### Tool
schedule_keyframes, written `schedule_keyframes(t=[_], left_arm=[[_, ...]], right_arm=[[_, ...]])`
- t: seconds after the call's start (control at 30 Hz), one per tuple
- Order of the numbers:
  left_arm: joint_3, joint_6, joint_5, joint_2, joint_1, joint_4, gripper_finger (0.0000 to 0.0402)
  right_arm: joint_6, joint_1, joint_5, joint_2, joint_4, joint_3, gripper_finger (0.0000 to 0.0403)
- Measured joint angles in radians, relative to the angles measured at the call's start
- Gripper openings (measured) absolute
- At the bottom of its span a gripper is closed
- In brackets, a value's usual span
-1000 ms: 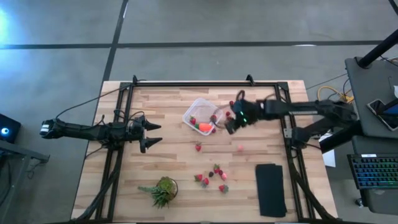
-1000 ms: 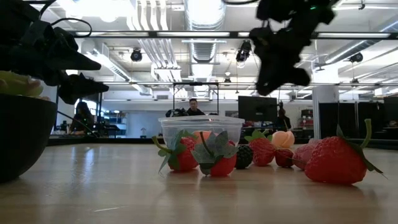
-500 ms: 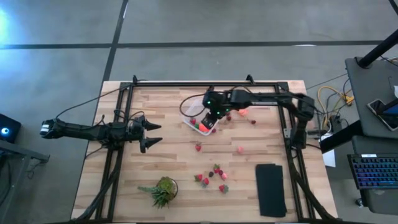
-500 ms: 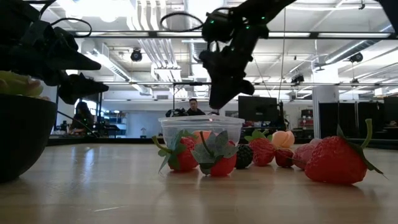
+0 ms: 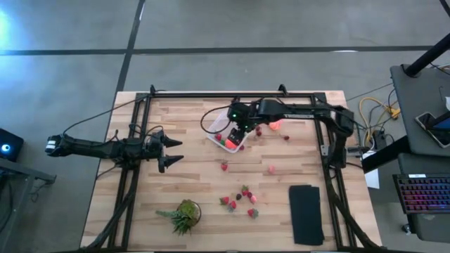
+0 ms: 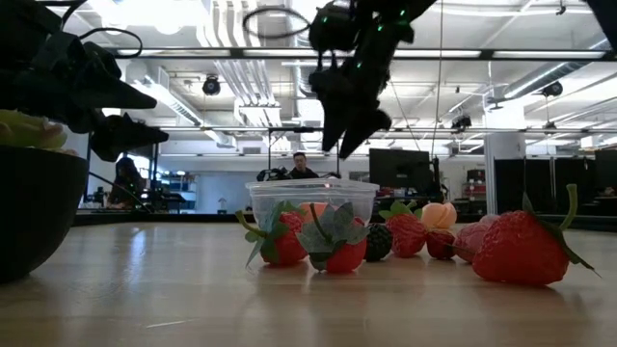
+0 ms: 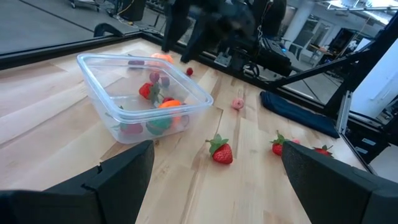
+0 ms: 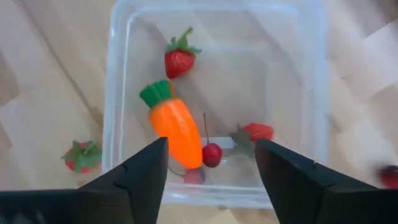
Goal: Pick and placing Produce into tupperware
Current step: Put the red cherry into the transparent bin
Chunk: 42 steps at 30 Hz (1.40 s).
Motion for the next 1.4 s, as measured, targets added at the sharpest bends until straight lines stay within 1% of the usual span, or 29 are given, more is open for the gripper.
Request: schedule_keyframes(t=[0.17,0.3,0.4,0.53,0.7,0.87,1.2,1.4], left_arm=[[0.000,0.000,0.000,0.000,0.000,0.000,0.0338],[0.000,0.000,0.000,0.000,0.000,0.000,0.0338],[0.000,0.000,0.000,0.001,0.000,0.000,0.0338],[0.000,0.000,0.000,-0.001,0.000,0.000,0.0338],[0.000,0.000,0.000,0.000,0.000,0.001,0.0338],[0.000,0.000,0.000,0.001,0.000,0.001,0.0338],[0.000,0.000,0.000,0.000,0.000,0.001,0.0338],[0.000,0.000,0.000,0.001,0.000,0.001,0.0338]], right_arm=[[-0.094,0.040,0.087,-0.112,-0.001,-0.073,0.0244],[-0.155,0.085,0.136,-0.197,0.066,-0.216,0.0244],[-0.142,0.111,0.134,-0.252,0.191,-0.366,0.0240],[-0.062,0.144,0.131,-0.331,0.388,-0.548,0.0232],[0.003,0.180,0.150,-0.393,0.567,-0.699,0.0231],[0.058,0.198,0.209,-0.383,0.612,-0.764,0.0231],[0.058,0.229,0.218,-0.269,0.743,-0.770,0.0231],[0.127,0.241,0.233,-0.222,0.768,-0.770,0.0230]])
